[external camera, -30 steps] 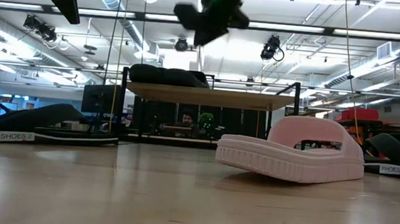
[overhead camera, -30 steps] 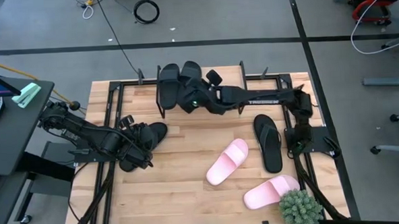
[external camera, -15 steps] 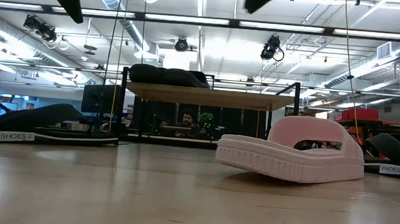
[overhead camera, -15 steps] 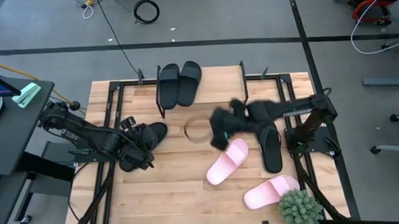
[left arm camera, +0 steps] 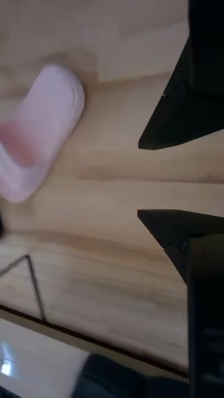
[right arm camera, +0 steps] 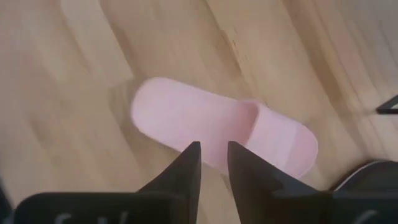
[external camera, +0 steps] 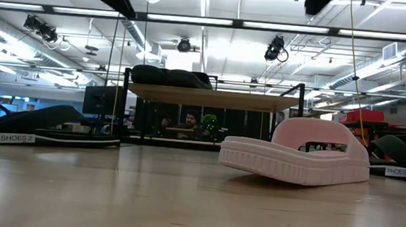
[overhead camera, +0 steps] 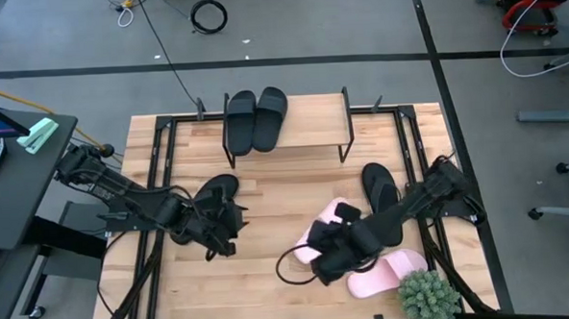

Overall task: Pick and place slides into the shelf
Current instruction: Put the bottom pink slider on the shelf

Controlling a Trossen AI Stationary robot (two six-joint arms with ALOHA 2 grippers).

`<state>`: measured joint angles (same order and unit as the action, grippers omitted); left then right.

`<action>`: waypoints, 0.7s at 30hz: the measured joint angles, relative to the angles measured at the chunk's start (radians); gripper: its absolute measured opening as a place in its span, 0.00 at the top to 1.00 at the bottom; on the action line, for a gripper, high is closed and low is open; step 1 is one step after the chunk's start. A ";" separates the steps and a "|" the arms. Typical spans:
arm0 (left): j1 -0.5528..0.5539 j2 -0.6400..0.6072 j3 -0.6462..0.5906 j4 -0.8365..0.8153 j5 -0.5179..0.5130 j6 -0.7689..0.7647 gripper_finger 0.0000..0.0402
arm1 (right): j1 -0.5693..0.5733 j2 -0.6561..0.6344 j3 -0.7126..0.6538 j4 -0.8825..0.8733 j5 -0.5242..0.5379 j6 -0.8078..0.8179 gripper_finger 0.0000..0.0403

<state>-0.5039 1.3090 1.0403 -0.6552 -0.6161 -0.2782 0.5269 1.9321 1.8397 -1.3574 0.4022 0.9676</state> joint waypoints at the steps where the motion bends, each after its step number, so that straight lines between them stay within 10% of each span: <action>1: 0.006 0.000 -0.002 -0.013 0.000 -0.017 0.57 | -0.009 0.018 0.000 0.000 -0.014 -0.004 0.78; 9: 0.045 0.000 -0.002 -0.055 0.000 -0.057 0.57 | -0.032 0.121 -0.001 -0.028 -0.195 0.010 0.72; 21: 0.116 0.000 -0.003 -0.057 0.000 0.029 0.57 | 0.055 0.108 -0.031 -0.210 -0.492 0.545 0.72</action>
<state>-0.3879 1.3094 1.0378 -0.7118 -0.6163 -0.2497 0.5822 2.0404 1.8082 -1.5677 -0.0896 1.5124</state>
